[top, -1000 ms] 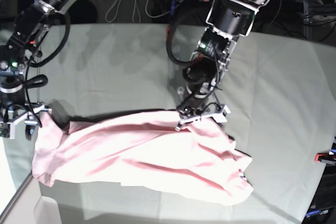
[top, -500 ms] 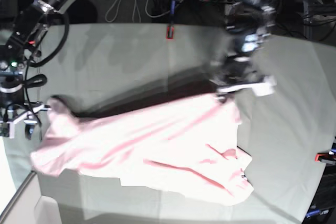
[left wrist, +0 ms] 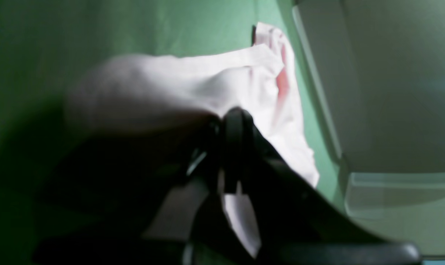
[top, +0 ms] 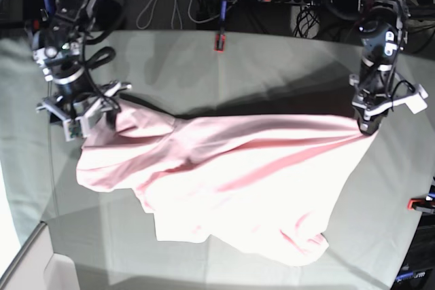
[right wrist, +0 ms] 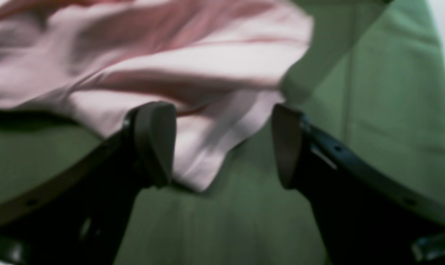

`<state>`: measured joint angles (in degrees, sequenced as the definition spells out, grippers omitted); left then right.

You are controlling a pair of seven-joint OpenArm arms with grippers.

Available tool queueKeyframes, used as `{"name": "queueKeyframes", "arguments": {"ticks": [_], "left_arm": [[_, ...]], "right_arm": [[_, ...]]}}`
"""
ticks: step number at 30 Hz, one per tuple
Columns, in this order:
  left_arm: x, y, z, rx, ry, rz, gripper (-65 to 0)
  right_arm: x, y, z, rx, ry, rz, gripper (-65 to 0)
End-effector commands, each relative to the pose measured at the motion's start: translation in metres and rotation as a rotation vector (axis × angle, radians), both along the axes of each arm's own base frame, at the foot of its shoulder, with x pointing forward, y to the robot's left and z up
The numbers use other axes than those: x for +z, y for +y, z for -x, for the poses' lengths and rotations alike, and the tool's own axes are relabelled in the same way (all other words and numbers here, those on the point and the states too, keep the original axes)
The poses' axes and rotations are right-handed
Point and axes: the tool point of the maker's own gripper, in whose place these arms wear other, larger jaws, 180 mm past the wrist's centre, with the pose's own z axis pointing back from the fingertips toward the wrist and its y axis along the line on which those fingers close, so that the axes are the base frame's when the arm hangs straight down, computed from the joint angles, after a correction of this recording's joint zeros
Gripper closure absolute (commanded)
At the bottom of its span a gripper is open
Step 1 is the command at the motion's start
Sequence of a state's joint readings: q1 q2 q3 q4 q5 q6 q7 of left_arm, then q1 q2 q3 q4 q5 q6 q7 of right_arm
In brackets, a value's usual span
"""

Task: Layout the t-shirt on the table in an organized manner, then fold the t-shirt properly
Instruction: 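Lift the shirt edge with both grippers and swing it up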

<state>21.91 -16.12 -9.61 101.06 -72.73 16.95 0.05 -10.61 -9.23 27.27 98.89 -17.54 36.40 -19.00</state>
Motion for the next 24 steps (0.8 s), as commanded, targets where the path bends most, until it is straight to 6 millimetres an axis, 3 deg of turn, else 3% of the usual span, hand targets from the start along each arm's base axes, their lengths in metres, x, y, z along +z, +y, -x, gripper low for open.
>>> {"name": "queueKeyframes", "arguments": {"ticks": [1, 4, 9, 13, 19, 22, 24], "left_arm": [[0.013, 0.01, -0.003, 0.019, -0.04, -0.022, 0.0], [0.013, 0.011, -0.004, 0.022, -0.041, -0.026, 0.0], [0.013, 0.009, -0.006, 0.019, -0.044, -0.024, 0.0], [0.015, 0.009, -0.01, 0.019, -0.05, -0.025, 0.0], [0.014, 0.011, -0.009, 0.023, -0.048, -0.028, 0.0], [0.015, 0.012, -0.009, 0.025, -0.049, -0.029, 0.0], [0.015, 0.012, -0.009, 0.025, -0.049, -0.029, 0.0]], "right_arm": [[0.008, -0.002, -0.005, -0.006, -0.042, -0.007, -42.1], [-0.013, 0.003, 0.012, 0.0, 0.022, -0.027, -42.2], [-0.047, 0.012, 0.023, 0.001, 0.105, -0.084, -42.2], [-0.066, 0.02, 0.017, 0.001, 0.14, -0.131, -41.9], [-0.066, 0.027, 0.0, 0.007, 0.129, -0.157, -41.2], [-0.074, 0.025, 0.002, 0.013, 0.152, -0.158, -34.9], [-0.082, 0.024, 0.006, 0.016, 0.175, -0.162, -24.6]]}}
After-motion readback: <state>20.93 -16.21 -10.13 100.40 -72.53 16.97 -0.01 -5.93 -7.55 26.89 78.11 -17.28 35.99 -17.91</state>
